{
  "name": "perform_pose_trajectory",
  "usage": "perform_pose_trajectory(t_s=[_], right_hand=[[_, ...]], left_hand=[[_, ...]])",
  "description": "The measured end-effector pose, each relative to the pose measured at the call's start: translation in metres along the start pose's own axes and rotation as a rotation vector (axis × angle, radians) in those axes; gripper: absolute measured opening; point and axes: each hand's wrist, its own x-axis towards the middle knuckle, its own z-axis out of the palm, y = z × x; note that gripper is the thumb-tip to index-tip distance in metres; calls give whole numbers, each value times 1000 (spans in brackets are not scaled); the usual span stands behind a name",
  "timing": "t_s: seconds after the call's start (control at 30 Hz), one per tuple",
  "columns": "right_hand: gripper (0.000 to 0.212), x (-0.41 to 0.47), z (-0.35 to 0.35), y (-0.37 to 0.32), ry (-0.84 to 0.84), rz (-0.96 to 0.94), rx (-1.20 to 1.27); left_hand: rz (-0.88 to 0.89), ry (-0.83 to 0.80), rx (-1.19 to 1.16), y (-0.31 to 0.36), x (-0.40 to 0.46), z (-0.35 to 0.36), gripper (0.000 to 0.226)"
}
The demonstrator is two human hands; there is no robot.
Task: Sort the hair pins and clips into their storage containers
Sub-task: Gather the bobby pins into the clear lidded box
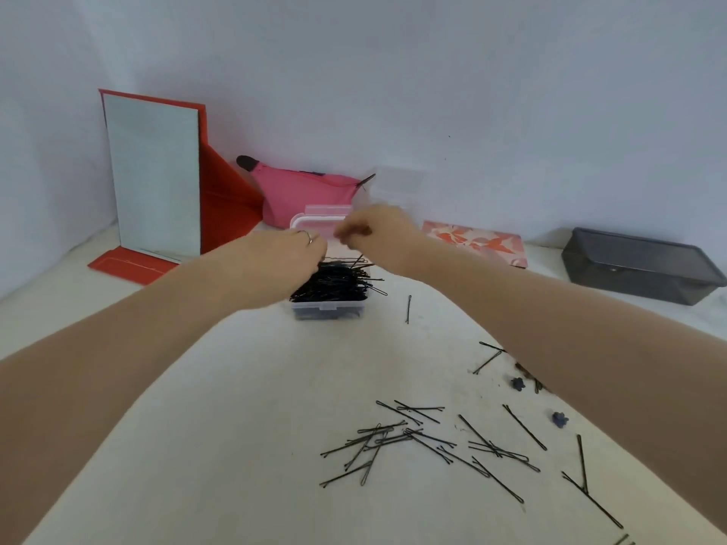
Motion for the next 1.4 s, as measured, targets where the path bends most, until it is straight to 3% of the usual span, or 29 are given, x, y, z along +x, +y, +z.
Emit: perform_pose_trajectory(t_s=[0.17,0.3,0.53,0.63,0.7,0.93,1.07,1.2,1.33,1.4], right_hand=[[28,-20,2,36,157,293,234],[40,-37,22,40,184,438,443],[53,-42,44,14,187,619,952],[37,-46,47,2,251,558,852],[32,-51,47,-8,293,471,734],[42,-57,48,-30,288,358,656],[41,-62,49,-28,321,338,676],[42,-59,53,-27,349,327,687],[48,-48,72,-29,336,270,553],[39,-46,82,-28,323,216,399]], left_hand=[[-53,-31,-171,6,14,3,15],[-178,81,-431,13,9,11,11],[-929,423,-999,44,-3,34,15],[-1313,528,-1368,56,2,38,13],[-1421,561,-1456,58,5,39,17],[-1365,615,-1261,65,9,32,11],[-1323,628,-1276,62,3,32,26],[-1227,575,-1089,66,-1,31,29],[-1106,582,-953,78,-5,35,26],[-1089,562,-937,81,-7,37,27]])
